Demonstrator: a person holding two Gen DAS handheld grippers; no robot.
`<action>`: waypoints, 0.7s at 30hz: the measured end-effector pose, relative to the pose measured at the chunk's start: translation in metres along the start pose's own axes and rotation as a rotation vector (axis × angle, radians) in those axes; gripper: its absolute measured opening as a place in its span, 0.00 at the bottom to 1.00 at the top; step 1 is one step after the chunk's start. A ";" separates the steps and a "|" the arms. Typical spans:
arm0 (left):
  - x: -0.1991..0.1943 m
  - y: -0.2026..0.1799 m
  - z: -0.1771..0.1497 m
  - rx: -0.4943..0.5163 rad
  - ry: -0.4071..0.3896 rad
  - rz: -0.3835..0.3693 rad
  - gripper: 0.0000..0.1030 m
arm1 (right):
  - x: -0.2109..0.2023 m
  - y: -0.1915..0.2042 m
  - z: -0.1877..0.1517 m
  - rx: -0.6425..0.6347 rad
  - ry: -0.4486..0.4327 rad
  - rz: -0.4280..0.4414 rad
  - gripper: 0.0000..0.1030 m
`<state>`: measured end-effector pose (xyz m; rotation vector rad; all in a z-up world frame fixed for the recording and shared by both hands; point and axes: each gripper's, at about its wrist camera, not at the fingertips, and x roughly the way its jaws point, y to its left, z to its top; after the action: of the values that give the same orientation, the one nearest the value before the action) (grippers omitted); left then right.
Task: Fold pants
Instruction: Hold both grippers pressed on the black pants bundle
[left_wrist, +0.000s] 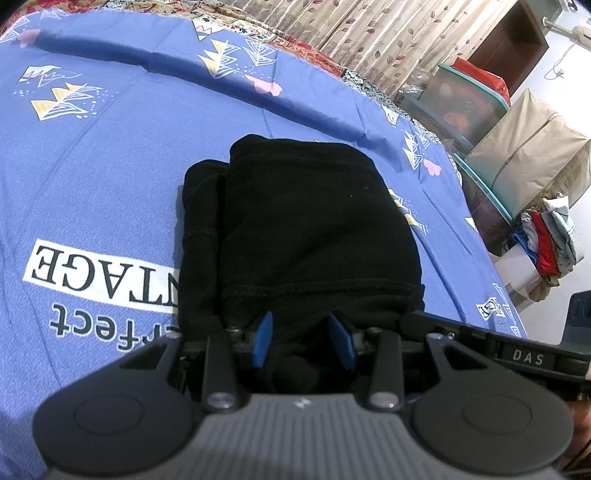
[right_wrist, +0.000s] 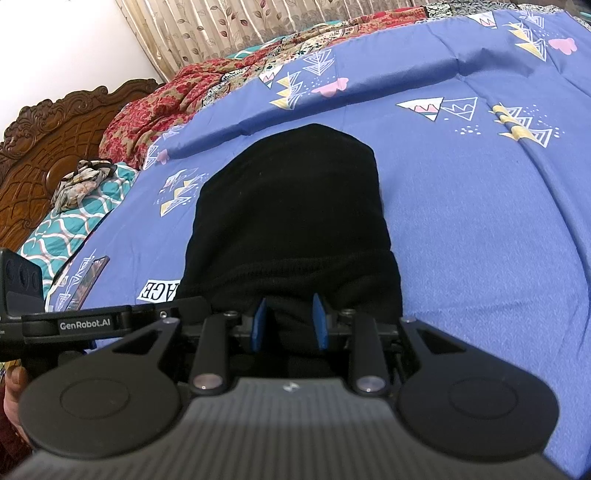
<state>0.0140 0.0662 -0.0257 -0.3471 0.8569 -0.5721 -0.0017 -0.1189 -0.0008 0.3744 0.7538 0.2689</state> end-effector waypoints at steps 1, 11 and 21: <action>0.000 0.000 0.000 0.000 0.000 0.000 0.35 | 0.000 0.000 0.000 0.000 0.000 0.000 0.29; 0.000 -0.001 -0.001 0.002 0.002 0.002 0.35 | 0.000 0.000 -0.001 0.000 0.000 0.000 0.29; 0.000 0.002 -0.003 0.004 -0.002 -0.010 0.35 | 0.001 0.001 -0.001 -0.001 -0.002 -0.002 0.29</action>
<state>0.0128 0.0677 -0.0285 -0.3484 0.8524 -0.5832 -0.0019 -0.1172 -0.0016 0.3729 0.7521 0.2673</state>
